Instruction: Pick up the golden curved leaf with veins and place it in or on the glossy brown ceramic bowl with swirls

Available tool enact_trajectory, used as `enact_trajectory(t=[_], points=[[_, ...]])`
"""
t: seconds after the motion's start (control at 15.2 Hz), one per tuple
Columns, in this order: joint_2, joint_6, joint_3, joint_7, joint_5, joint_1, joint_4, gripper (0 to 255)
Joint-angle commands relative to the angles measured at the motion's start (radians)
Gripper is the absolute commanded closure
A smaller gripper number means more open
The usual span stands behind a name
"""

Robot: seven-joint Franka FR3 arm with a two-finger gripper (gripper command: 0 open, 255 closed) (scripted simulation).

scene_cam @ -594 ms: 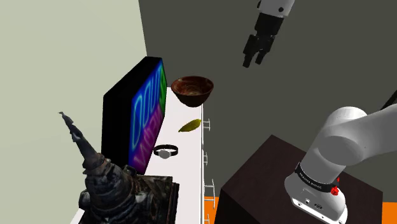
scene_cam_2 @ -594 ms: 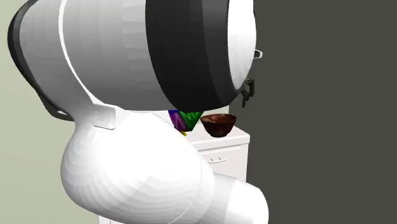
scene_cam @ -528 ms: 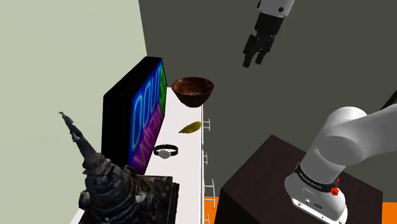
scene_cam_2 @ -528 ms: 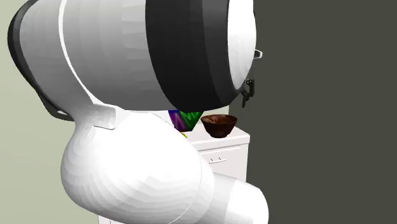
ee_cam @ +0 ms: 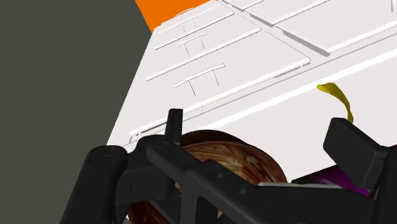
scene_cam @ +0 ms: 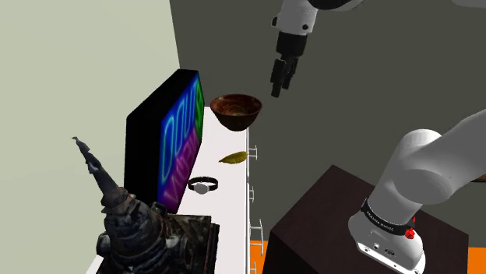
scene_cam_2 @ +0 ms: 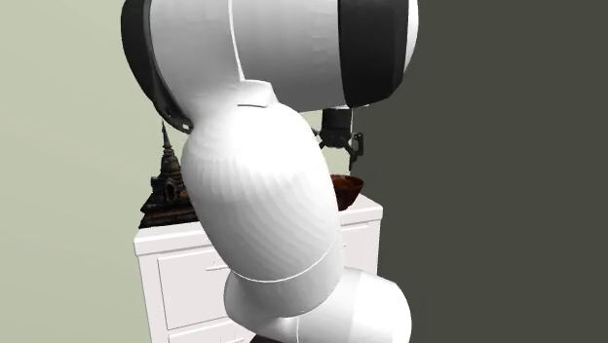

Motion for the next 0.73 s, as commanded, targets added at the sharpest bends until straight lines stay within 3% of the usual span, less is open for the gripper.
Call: enact_trajectory(t=[0.0, 0.66], points=[[0.062, 0.007, 0.02, -0.04, 0.001, 0.029, 0.03, 0], [0.348, 0.031, 0.14, -0.211, -0.021, 0.154, 0.166, 0]])
